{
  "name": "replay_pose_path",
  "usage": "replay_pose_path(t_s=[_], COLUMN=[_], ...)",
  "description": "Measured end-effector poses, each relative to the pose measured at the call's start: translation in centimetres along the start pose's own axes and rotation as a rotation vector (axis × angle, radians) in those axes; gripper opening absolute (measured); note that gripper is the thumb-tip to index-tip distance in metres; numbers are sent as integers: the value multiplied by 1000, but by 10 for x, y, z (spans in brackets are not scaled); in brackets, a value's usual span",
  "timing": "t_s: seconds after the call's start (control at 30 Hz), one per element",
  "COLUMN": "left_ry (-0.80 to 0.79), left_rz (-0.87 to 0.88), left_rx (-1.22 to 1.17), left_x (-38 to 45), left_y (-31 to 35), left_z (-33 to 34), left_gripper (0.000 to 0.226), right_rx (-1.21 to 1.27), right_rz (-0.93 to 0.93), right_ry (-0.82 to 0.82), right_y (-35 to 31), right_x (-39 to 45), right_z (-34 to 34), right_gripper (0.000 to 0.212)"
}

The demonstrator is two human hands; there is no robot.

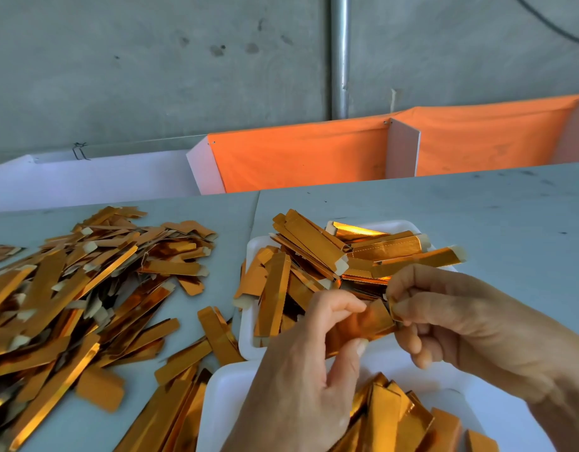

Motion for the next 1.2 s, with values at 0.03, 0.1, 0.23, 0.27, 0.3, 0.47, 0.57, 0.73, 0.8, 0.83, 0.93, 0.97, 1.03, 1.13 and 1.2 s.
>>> replay_pose_path(t_s=[0.03,0.1,0.23,0.27,0.3,0.47,0.57,0.73,0.8,0.83,0.93,0.97,1.03,1.13,1.2], left_ry=[3,14,44,49,51,46,48,58,50,44,45,45,38,33,46], left_rz=[-3,-18,-32,-33,-34,-29,3,54,93,102,119,129,163,236,279], left_rx=[4,-34,-109,-115,-119,-112,-55,60,120,135,153,162,190,266,303], left_x=[0,0,0,0,0,0,0,-1,-1,-1,0,0,1,1,1], left_y=[0,-2,-4,-4,-4,-5,-2,3,7,7,7,7,8,11,14], left_z=[1,2,-1,-2,-3,-5,-6,-8,-7,-7,-7,-7,-7,-4,-3], left_gripper=[42,50,47,46,45,39,35,30,28,29,31,31,28,23,21], right_rx=[-4,-10,-13,-15,-18,-71,-141,-242,-272,-279,-295,-300,-338,-395,-393], right_rz=[-3,-10,-15,-18,-19,-19,-25,-45,-59,-64,-72,-72,-66,-50,-53], right_ry=[-2,-10,-37,-42,-44,-2,41,77,70,64,44,41,46,74,77], right_y=[0,0,-1,-2,-2,-2,-3,-4,-4,-4,-4,-4,-3,-1,1], right_x=[0,1,0,-1,-1,-3,-3,-1,-2,-2,-4,-4,-3,2,4], right_z=[1,4,8,9,10,9,10,11,11,11,11,12,11,8,7], right_gripper=[16,14,8,7,7,18,22,18,24,24,18,16,16,15,18])
Point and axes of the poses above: each hand's wrist, its own x-axis towards the middle knuckle, its own z-axis out of the palm, y = z × x, the point moved 7 cm from there along x, towards the middle knuckle, and after that the axes turned 9 degrees about z, right-handed, at the moved point
